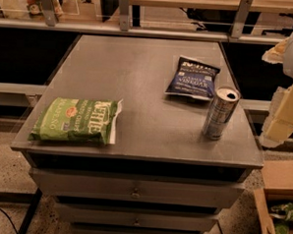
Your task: Move redbull can near green jalapeno chip bag
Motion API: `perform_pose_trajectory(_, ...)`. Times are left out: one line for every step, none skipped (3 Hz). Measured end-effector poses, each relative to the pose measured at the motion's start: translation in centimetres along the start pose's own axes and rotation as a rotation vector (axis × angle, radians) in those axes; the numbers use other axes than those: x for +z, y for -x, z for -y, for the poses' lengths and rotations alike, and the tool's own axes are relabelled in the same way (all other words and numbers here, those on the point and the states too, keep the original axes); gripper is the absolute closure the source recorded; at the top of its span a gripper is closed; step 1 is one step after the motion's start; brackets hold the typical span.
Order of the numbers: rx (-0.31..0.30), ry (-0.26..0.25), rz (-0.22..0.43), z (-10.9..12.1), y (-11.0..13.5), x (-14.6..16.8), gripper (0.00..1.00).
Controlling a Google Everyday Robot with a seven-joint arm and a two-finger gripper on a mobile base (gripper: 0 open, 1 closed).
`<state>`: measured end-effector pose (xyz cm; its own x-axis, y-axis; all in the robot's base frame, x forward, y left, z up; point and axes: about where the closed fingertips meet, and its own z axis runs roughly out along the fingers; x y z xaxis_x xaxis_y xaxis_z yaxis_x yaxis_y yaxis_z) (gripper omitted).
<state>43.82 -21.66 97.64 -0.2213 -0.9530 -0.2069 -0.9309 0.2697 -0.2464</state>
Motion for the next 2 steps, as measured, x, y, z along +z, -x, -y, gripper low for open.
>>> perform_pose_trajectory(0.000, 0.000, 0.000, 0.00, 0.00, 0.00, 0.00)
perform_pose_trajectory(0.003, -0.019, 0.018, 0.64, 0.52, 0.19, 0.00)
